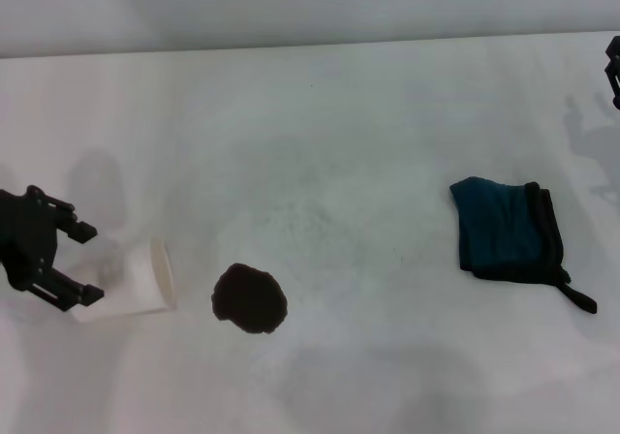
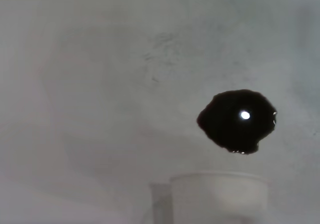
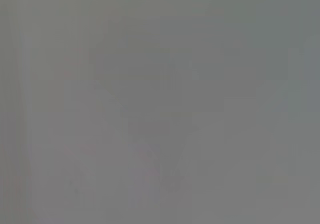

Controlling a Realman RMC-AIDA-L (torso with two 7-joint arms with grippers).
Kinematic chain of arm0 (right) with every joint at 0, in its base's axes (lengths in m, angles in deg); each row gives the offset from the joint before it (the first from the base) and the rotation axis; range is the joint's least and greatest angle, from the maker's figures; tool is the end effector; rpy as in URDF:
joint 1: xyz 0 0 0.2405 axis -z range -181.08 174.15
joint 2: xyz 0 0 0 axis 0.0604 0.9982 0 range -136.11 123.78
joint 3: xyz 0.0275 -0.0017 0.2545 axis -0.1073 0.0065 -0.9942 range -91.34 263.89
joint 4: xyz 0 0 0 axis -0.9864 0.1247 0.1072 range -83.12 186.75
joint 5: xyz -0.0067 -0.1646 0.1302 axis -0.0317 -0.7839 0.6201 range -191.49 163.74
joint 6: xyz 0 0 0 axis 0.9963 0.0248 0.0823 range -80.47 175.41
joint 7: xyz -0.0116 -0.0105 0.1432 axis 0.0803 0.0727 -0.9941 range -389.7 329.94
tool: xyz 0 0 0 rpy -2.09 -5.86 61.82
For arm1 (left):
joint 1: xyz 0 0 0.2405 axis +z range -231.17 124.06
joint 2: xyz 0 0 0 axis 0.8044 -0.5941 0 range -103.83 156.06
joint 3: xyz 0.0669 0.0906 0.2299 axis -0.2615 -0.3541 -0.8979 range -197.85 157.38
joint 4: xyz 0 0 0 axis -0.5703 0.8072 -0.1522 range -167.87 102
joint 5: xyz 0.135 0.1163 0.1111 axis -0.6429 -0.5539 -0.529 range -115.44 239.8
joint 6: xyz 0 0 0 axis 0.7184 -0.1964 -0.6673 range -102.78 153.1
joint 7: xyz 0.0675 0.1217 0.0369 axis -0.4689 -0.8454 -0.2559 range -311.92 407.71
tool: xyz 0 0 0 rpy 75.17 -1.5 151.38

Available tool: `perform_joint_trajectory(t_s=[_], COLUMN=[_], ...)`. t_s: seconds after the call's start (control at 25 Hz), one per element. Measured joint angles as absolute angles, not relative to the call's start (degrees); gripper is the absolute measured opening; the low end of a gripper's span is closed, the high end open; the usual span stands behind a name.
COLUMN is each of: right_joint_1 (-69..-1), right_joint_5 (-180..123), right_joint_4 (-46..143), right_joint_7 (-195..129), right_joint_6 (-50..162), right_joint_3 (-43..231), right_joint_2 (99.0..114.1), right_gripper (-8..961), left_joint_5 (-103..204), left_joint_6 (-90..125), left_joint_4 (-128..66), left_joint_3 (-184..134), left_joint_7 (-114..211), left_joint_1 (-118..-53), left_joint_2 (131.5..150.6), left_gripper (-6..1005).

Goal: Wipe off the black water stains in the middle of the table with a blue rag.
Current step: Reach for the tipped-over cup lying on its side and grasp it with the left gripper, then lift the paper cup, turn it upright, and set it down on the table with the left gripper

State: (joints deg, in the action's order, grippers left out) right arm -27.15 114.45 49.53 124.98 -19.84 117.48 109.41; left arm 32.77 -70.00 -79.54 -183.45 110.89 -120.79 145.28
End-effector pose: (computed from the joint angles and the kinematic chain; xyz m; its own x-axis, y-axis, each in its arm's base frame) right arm 0.3828 0.3179 0.0398 0.6460 -0.0183 -0.7631 -0.7630 -0.0432 -0.6449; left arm -0.2468 0.3713 0.0357 0.9361 0.1905 -0.2957 0.1809 -0.9817 -0.0599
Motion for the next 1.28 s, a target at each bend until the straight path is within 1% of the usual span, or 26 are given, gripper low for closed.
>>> perform_joint_trajectory(t_s=[0.6,1.12,1.28], right_joint_1=[-27.07,-26.75,-26.75], right_joint_5=[114.44,114.43,114.20], right_joint_4=[49.97,50.06,49.93], right_joint_7=[124.98,124.98,125.01], right_joint_6=[-19.96,-19.68,-19.62], right_joint_3=[117.48,117.48,117.71], right_joint_2=[109.50,109.40,109.33], right_gripper=[415,415,415], left_joint_5=[31.80,36.05,43.07], left_joint_6=[-59.68,-58.77,-58.50], left_joint_4=[-68.56,-66.92,-66.89], left_joint_3=[-183.37,-183.36,-183.36], left_joint_7=[111.57,112.72,112.53], left_joint_1=[-118.42,-118.72,-118.16], left_joint_2=[145.30,145.22,145.16], left_gripper=[853,851,744])
